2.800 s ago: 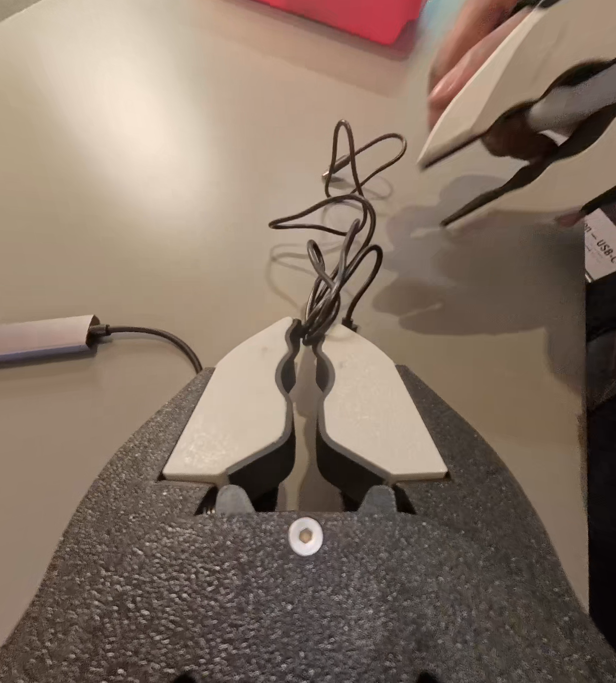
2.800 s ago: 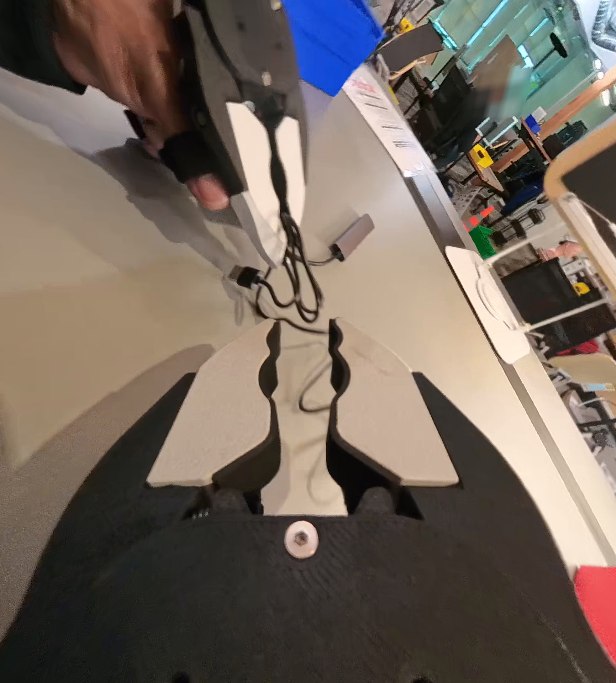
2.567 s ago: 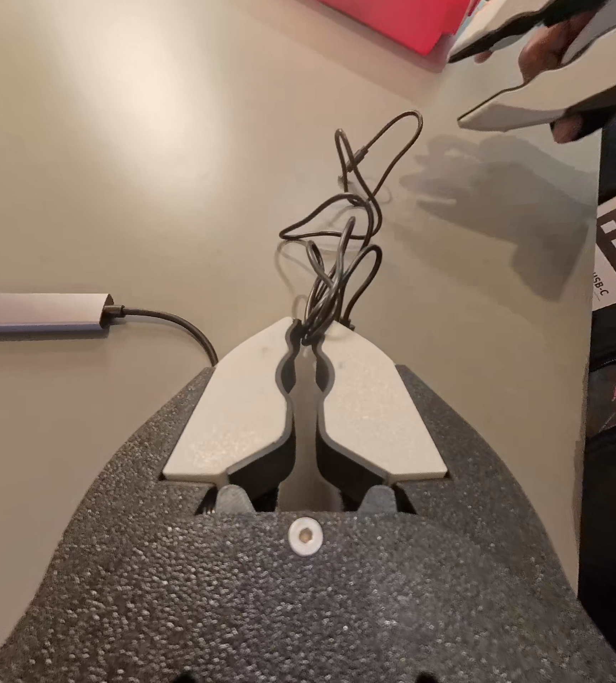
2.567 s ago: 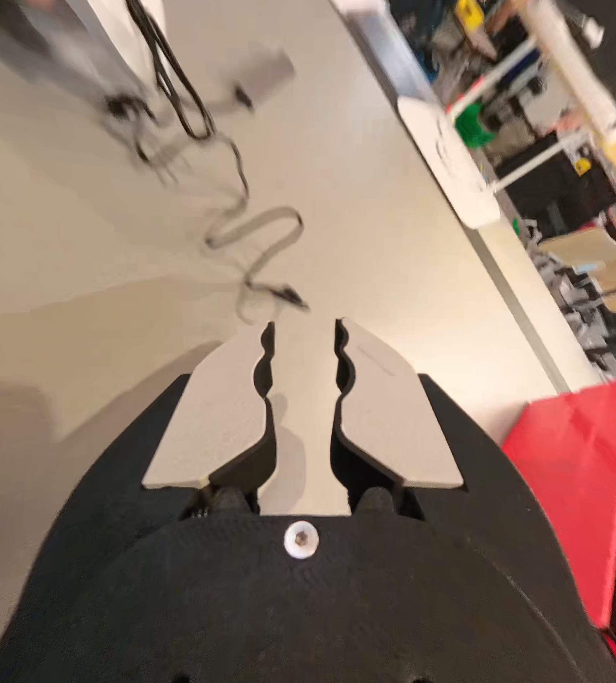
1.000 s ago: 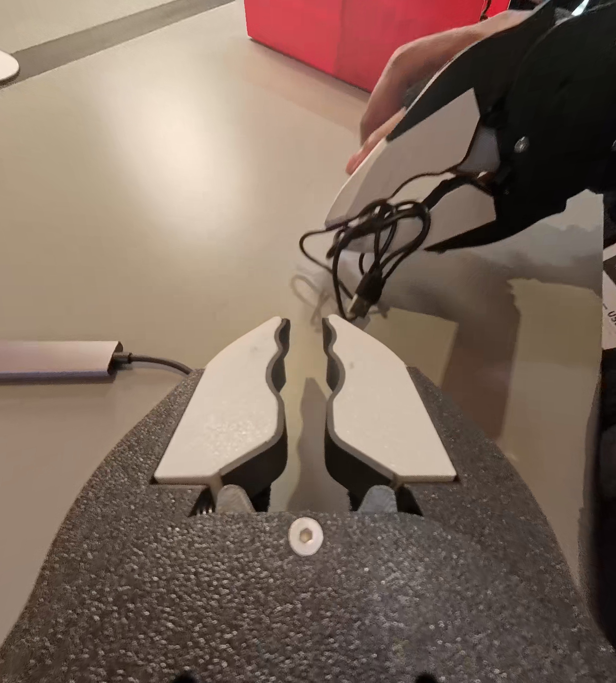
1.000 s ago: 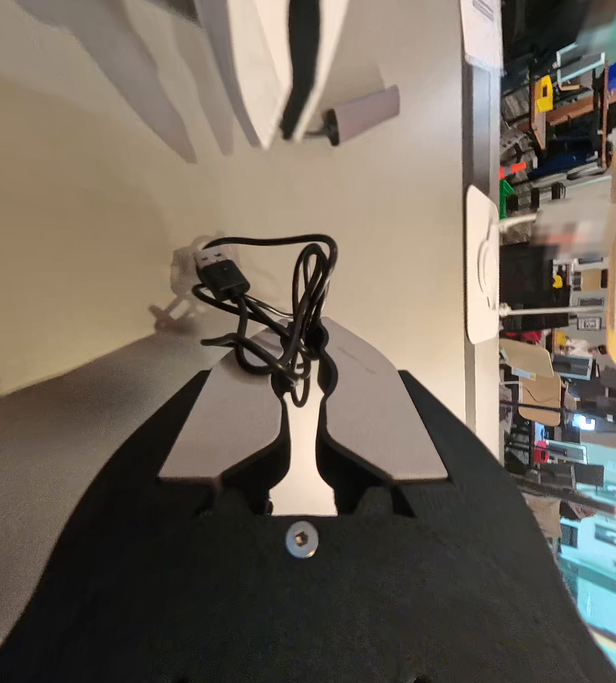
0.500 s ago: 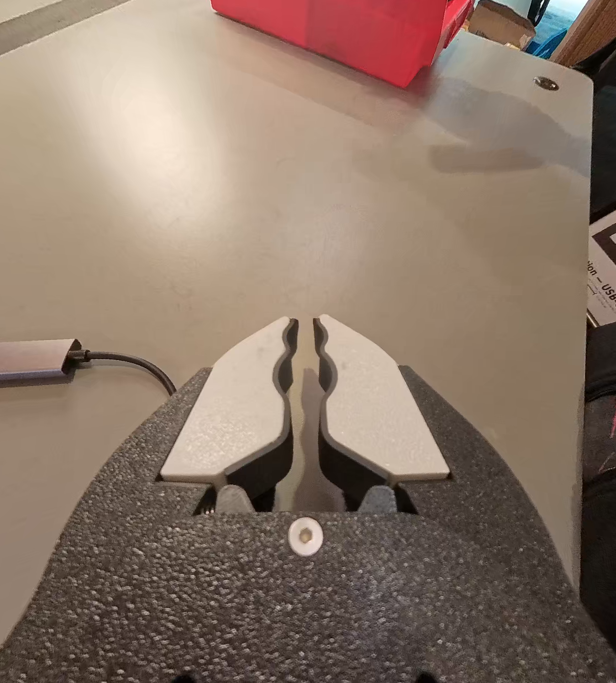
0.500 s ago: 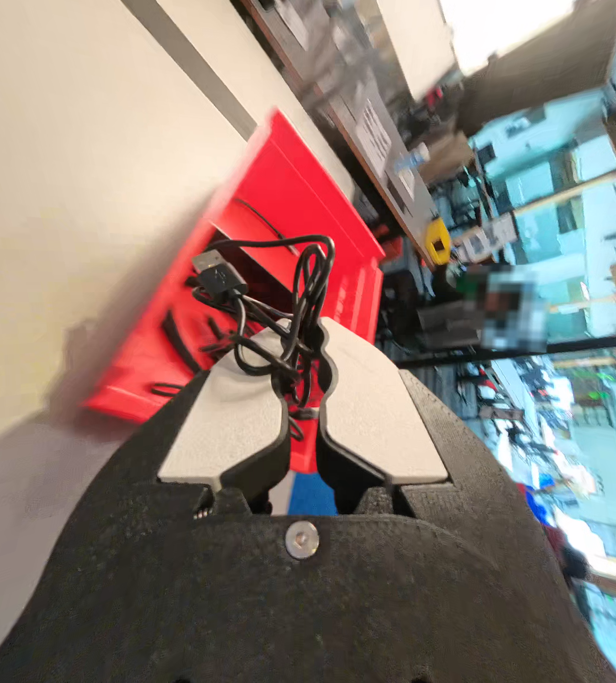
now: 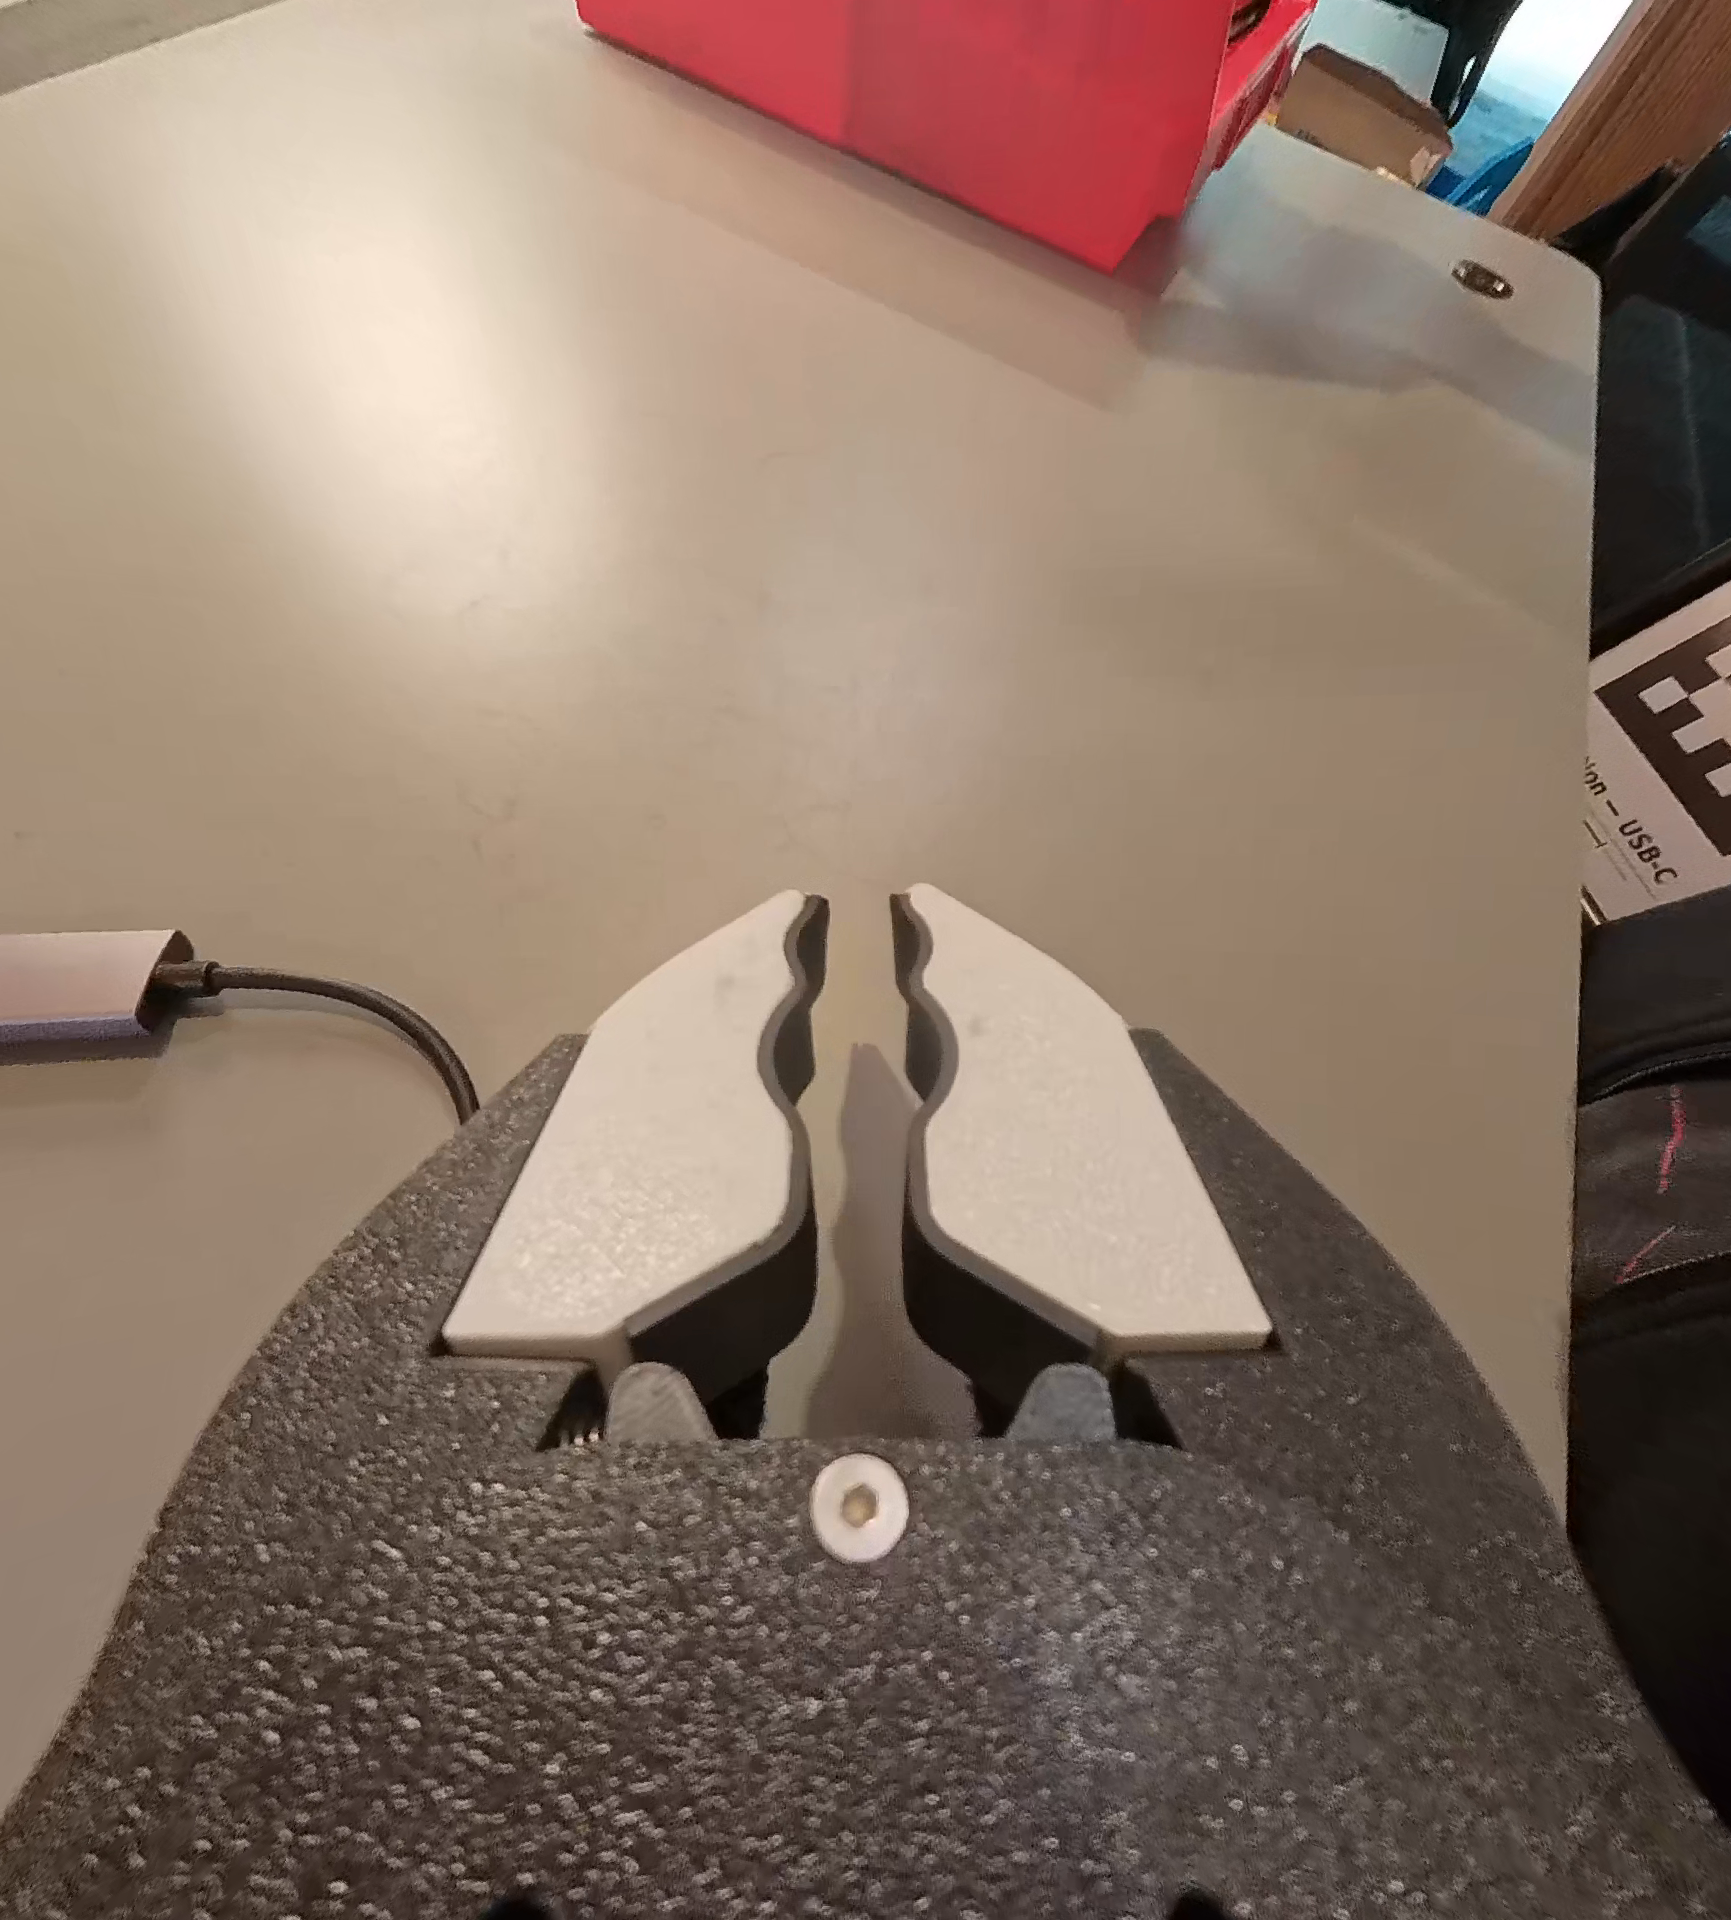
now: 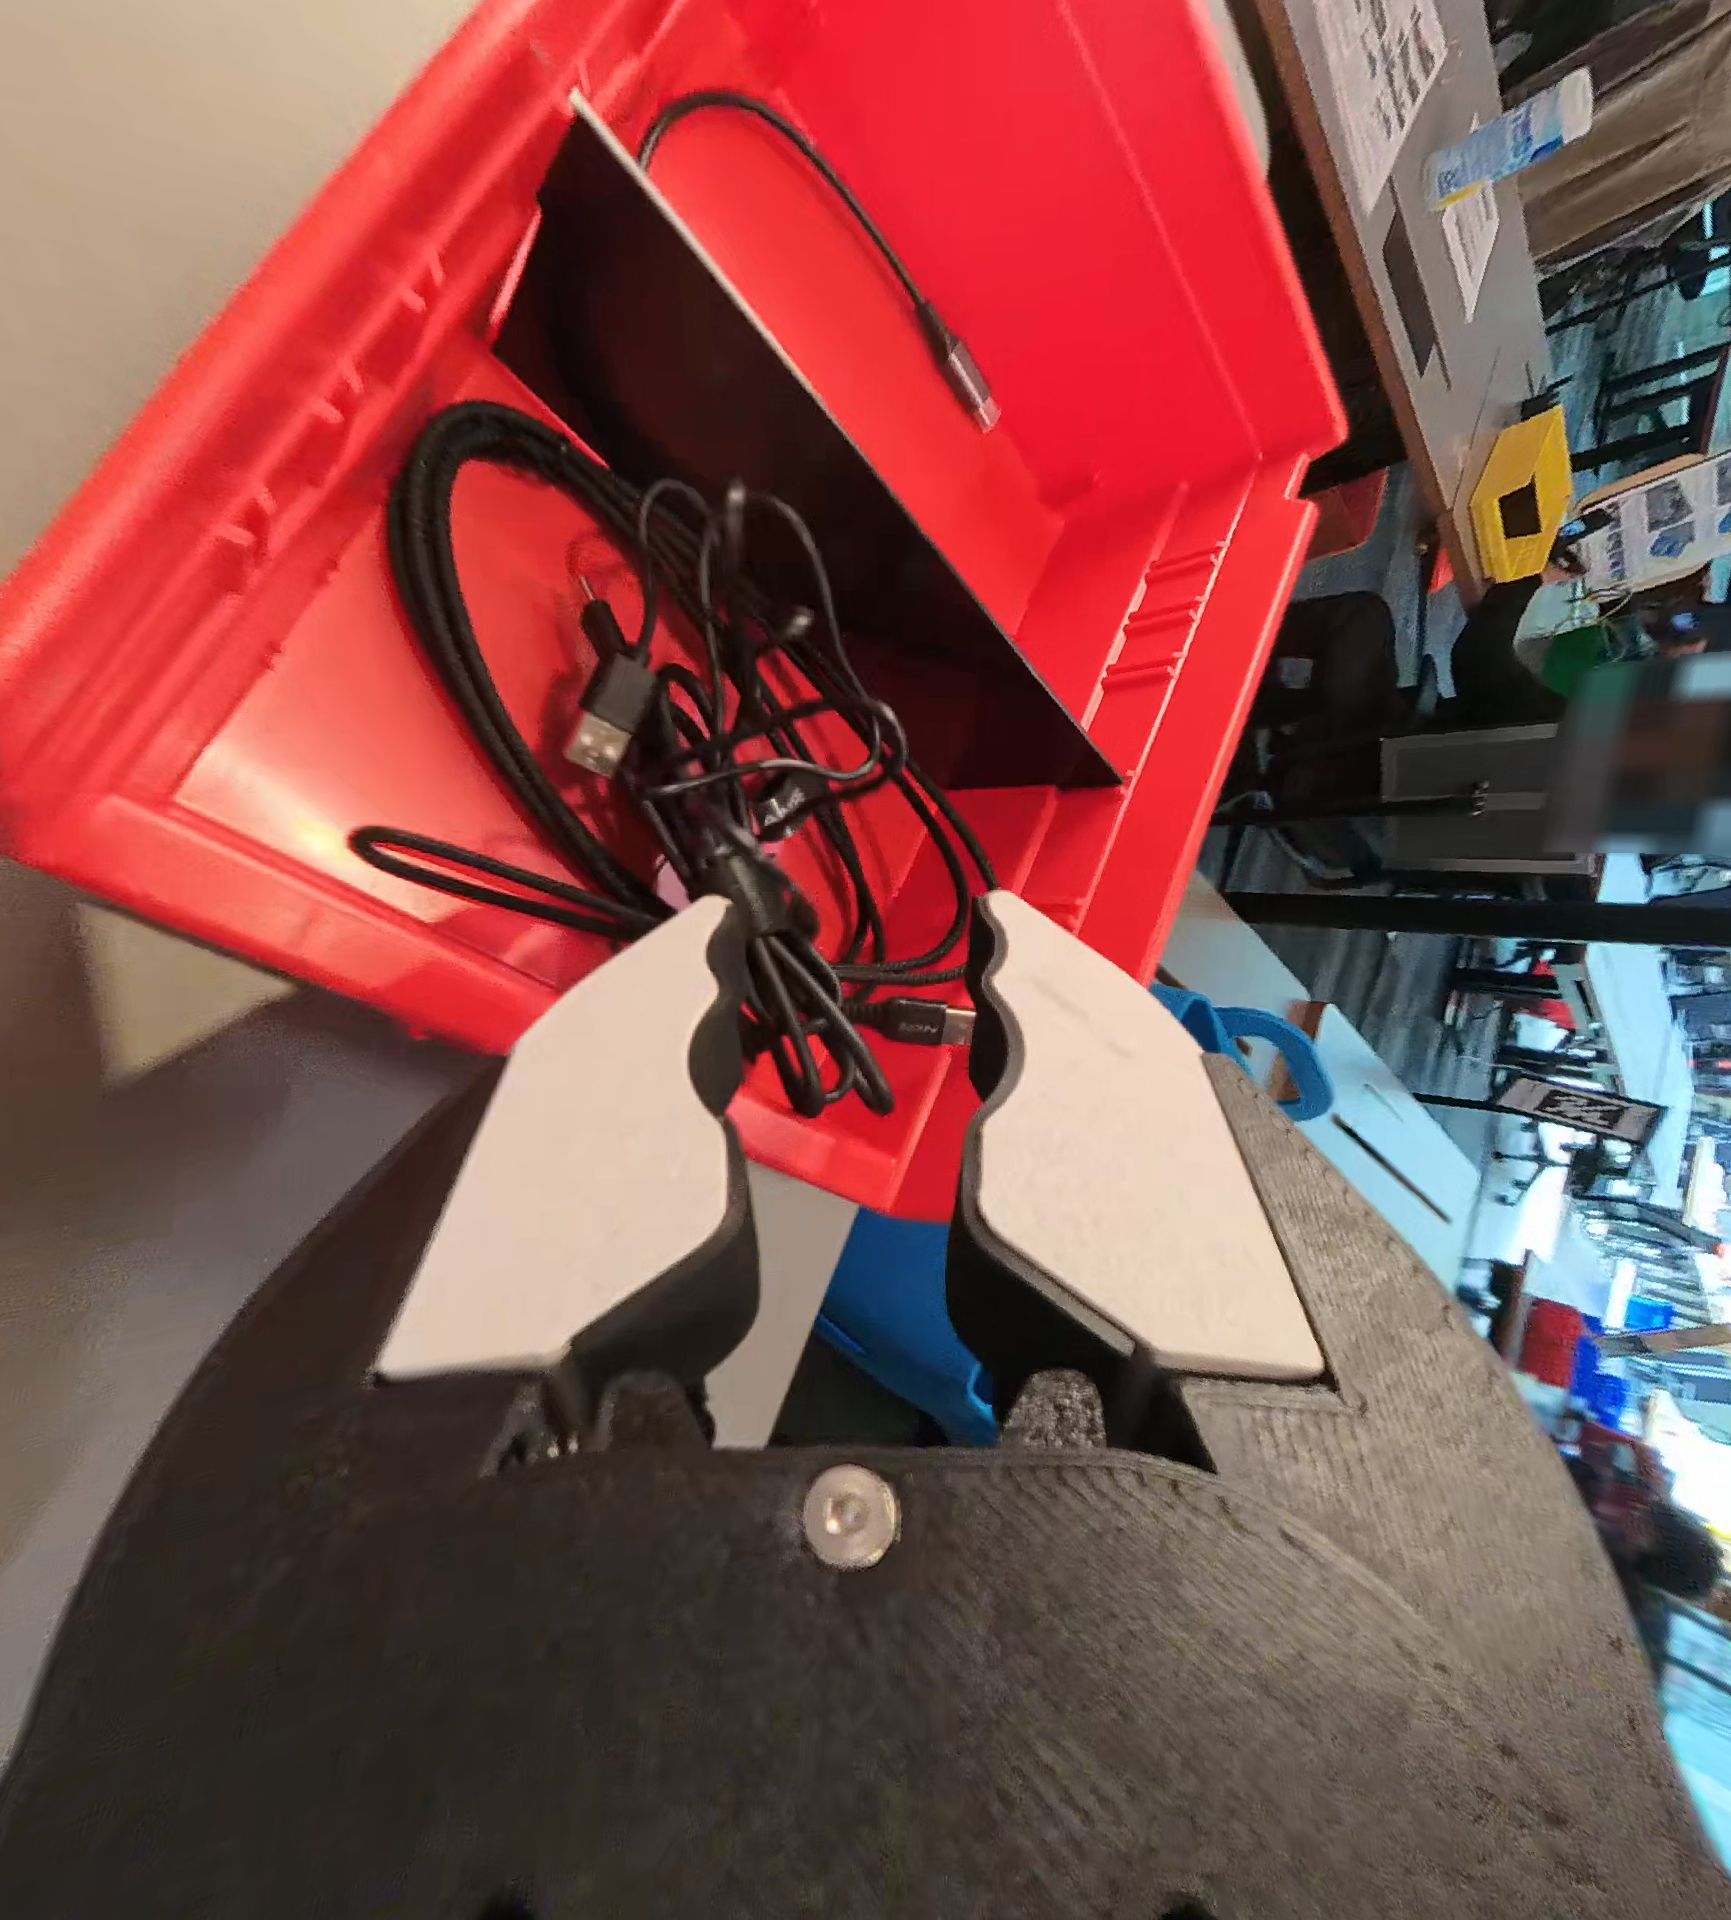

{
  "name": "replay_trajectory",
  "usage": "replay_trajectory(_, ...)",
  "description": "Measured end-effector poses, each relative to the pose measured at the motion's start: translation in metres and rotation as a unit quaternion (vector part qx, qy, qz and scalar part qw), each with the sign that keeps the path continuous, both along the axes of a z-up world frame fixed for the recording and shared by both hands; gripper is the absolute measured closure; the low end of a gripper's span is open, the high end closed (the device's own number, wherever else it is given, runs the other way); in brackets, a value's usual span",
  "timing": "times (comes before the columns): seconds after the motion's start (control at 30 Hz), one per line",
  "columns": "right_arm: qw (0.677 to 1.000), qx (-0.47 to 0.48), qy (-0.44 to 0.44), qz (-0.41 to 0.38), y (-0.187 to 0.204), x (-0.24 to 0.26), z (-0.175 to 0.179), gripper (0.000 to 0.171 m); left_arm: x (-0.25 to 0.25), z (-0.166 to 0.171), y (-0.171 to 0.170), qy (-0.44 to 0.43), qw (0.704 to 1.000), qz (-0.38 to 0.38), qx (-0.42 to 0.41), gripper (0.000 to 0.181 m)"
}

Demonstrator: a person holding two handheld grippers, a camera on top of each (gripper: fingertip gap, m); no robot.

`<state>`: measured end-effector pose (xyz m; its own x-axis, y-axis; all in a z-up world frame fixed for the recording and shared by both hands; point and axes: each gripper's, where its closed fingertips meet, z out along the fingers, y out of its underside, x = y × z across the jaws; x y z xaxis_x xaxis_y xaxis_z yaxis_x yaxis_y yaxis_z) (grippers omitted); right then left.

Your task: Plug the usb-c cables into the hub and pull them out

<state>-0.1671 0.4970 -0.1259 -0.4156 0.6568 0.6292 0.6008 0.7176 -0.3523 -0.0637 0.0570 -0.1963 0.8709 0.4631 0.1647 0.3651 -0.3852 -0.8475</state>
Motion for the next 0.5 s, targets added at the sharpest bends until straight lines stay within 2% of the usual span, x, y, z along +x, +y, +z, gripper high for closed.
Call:
replay_trajectory(0.13,0.994,-0.101,0.037,-0.023,-0.03,0.016,0.022,0.128,0.002,0.017,0.0,0.014,0.998,0.009,0.059,0.163)
replay_trajectory(0.23,0.959,-0.259,0.115,-0.021,-0.082,0.022,0.052,0.128,0.003,0.051,0.008,0.014,0.98,0.016,0.196,0.161)
replay_trajectory(0.33,0.863,-0.47,0.184,0.036,-0.167,0.027,0.083,0.128,-0.005,0.083,0.014,0.03,0.948,0.039,0.314,0.151)
replay_trajectory(0.43,0.727,-0.649,0.206,0.083,-0.252,0.036,0.099,0.127,-0.01,0.115,0.025,0.031,0.906,0.036,0.42,0.14)
replay_trajectory(0.5,0.646,-0.73,0.206,0.083,-0.293,0.038,0.094,0.12,-0.007,0.133,0.036,0.006,0.868,0.014,0.496,0.137)
